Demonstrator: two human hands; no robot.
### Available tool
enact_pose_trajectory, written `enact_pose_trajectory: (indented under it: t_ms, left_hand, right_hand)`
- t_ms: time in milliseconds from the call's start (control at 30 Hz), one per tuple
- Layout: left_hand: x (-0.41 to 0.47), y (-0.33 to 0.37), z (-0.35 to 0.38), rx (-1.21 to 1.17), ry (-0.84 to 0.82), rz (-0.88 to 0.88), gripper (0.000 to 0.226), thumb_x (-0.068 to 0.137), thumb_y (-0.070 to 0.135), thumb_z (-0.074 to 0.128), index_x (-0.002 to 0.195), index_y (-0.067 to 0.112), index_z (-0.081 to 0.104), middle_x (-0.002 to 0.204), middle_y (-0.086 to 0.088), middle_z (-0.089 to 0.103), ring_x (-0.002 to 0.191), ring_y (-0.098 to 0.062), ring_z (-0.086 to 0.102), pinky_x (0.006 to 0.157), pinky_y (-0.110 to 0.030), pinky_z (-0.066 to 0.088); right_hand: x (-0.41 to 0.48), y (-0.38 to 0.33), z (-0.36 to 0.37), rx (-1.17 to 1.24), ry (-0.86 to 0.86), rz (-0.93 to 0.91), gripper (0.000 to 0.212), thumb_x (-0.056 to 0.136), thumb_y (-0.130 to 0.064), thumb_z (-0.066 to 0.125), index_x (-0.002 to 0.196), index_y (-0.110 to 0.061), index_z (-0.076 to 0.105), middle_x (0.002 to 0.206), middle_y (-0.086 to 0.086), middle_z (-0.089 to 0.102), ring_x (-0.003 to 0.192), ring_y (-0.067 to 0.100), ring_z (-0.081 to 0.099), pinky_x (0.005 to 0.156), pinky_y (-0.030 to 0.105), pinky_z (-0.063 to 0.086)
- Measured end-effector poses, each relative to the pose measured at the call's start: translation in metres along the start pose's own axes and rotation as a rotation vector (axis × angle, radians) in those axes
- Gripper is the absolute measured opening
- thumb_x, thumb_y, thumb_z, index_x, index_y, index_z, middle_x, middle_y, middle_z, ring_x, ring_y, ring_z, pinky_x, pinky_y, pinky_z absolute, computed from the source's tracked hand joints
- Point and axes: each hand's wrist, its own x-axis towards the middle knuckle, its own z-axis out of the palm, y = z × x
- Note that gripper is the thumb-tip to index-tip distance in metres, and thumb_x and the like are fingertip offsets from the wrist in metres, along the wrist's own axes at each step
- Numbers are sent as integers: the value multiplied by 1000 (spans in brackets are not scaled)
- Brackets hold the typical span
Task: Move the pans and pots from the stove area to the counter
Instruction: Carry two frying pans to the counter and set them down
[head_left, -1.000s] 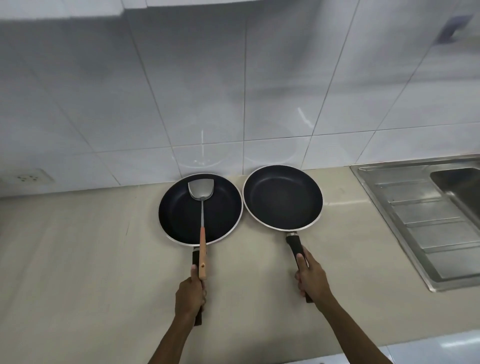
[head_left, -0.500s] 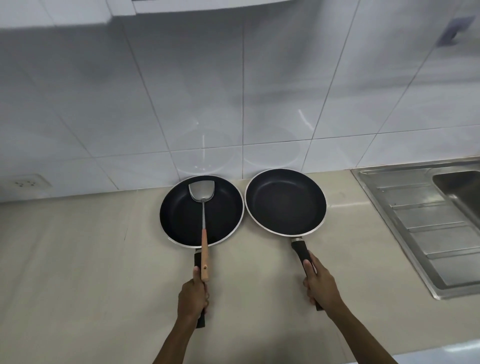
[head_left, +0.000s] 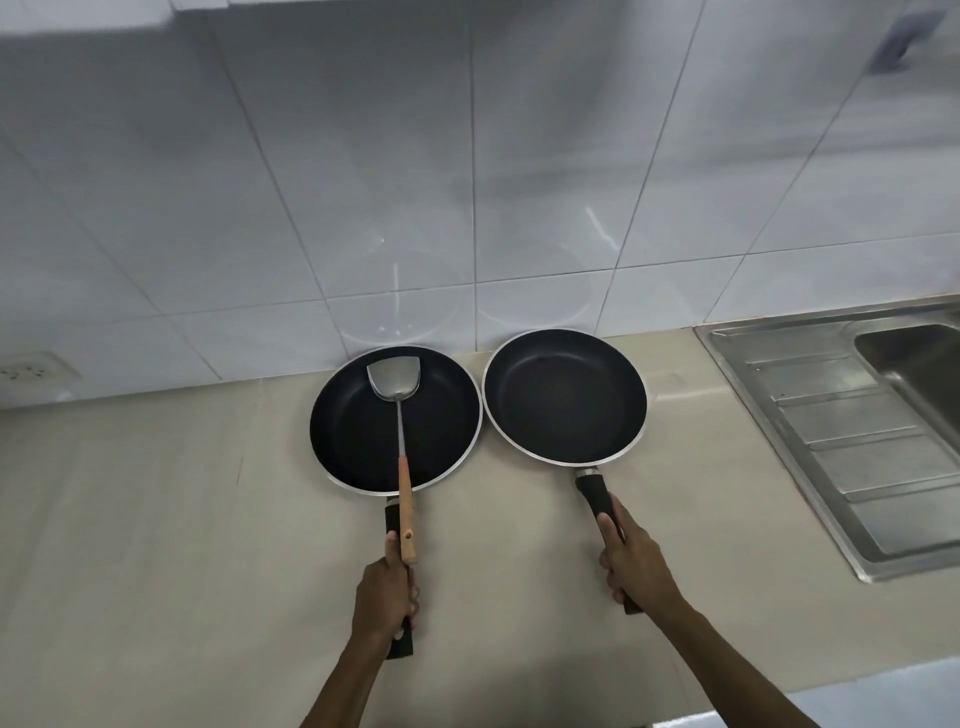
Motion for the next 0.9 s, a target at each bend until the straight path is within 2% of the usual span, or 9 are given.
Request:
enact_pose_trajectory:
  t_ms: [233, 433, 533, 700, 800, 900]
  left_hand:
    - [-2, 1, -3, -17, -43, -1, 70, 106, 53, 24, 68, 3, 55, 55, -12, 54, 46, -24, 48, 56, -37, 43]
    - [4, -4, -6, -51, -76, 6, 71, 105, 55, 24, 65, 5, 55, 49, -8, 53, 45, -23, 49, 56, -36, 45]
    - [8, -4, -4, -73, -63, -17, 69, 105, 56, 26, 65, 8, 55, 49, -6, 53, 44, -23, 48, 57, -38, 43]
    - [6, -10, -5, -100, -22, -52, 72, 100, 66, 29, 63, 11, 58, 46, -3, 55, 40, -20, 50, 51, -34, 42]
    - [-14, -23, -4, -95, 62, -62, 73, 96, 71, 36, 63, 11, 61, 46, -2, 58, 38, -18, 52, 46, -29, 45]
    - [-51, -44, 5, -102, 185, -3, 70, 94, 70, 43, 66, 8, 62, 43, 0, 57, 36, -18, 51, 47, -30, 45]
  right_hand:
    - [2, 6, -1, 40, -11, 7, 47, 105, -49, 42, 151, -42, 37, 62, 9, 57, 36, 12, 50, 38, 30, 52]
    - [2, 4, -2, 25, 5, 10, 43, 105, -50, 41, 148, -46, 39, 62, 8, 57, 36, 13, 51, 37, 31, 52]
    - [0, 0, -5, 17, 2, 8, 43, 106, -47, 42, 148, -40, 41, 63, 8, 58, 40, 15, 52, 38, 29, 51]
    - [-8, -4, -11, 91, -21, 25, 38, 107, -40, 42, 144, -34, 46, 58, 9, 59, 38, 15, 54, 38, 26, 49]
    - [-12, -1, -17, 160, -76, 76, 34, 106, -43, 47, 127, -18, 54, 61, 9, 64, 36, 13, 55, 38, 25, 49]
    - [-28, 15, -24, 202, -160, 84, 38, 104, -45, 50, 107, -7, 59, 62, 8, 67, 37, 13, 59, 40, 27, 54]
